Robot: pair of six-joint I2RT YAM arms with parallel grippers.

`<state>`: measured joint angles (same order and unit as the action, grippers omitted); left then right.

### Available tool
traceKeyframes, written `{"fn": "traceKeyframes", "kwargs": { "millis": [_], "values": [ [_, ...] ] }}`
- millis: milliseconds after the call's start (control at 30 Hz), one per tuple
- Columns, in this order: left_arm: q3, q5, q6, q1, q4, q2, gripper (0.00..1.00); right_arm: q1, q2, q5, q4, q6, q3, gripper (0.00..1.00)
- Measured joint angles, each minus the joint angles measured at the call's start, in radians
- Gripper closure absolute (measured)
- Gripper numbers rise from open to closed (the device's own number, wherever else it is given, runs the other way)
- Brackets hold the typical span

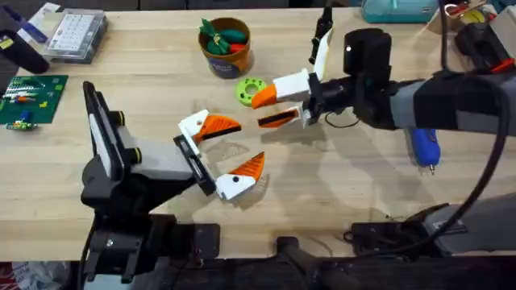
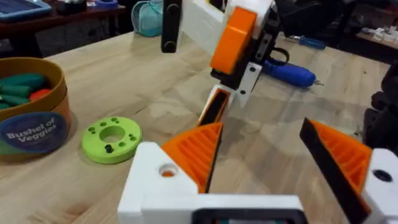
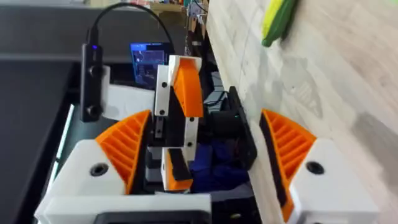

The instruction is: Pick up the gripper from the table and insert it into the empty holder that is missing its gripper. Then pick up a screw, insert it into the mounting hole, and use the screwdriver to tighten it. Finally, clean up the table by picking up the vegetable and placing it into the bucket.

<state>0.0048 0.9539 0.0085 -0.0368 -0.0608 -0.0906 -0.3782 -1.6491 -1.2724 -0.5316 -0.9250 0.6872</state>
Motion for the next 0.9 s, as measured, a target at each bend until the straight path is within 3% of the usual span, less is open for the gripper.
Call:
{"fn": "traceKeyframes", "kwargs": {
  "millis": [200,400,533,633,733,867,900],
  "values": [
    [0.000,0.000,0.000,0.000,0.000,0.000,0.011,-0.089,-0.011,0.031,-0.076,-0.008,-0.007,0.006],
    [0.000,0.000,0.000,0.000,0.000,0.000,0.011,-0.151,-0.110,0.054,-0.360,-0.130,-0.014,0.007],
    [0.000,0.000,0.000,0.000,0.000,0.000,0.011,-0.170,-0.127,0.067,-0.413,-0.202,-0.014,0.055],
    [0.000,0.000,0.000,0.000,0.000,0.000,0.011,-0.171,-0.129,0.080,-0.416,-0.226,-0.014,0.170],
    [0.000,0.000,0.000,0.000,0.000,0.000,0.011,-0.171,-0.129,0.095,-0.418,-0.243,-0.014,0.456],
    [0.000,-0.003,-0.001,0.000,-0.012,0.000,0.011,-0.171,-0.128,0.103,-0.426,-0.258,-0.014,0.956],
    [0.000,-0.004,-0.001,0.000,-0.011,0.000,0.011,-0.171,-0.129,0.105,-0.427,-0.261,-0.014,0.983]
  ]
}}
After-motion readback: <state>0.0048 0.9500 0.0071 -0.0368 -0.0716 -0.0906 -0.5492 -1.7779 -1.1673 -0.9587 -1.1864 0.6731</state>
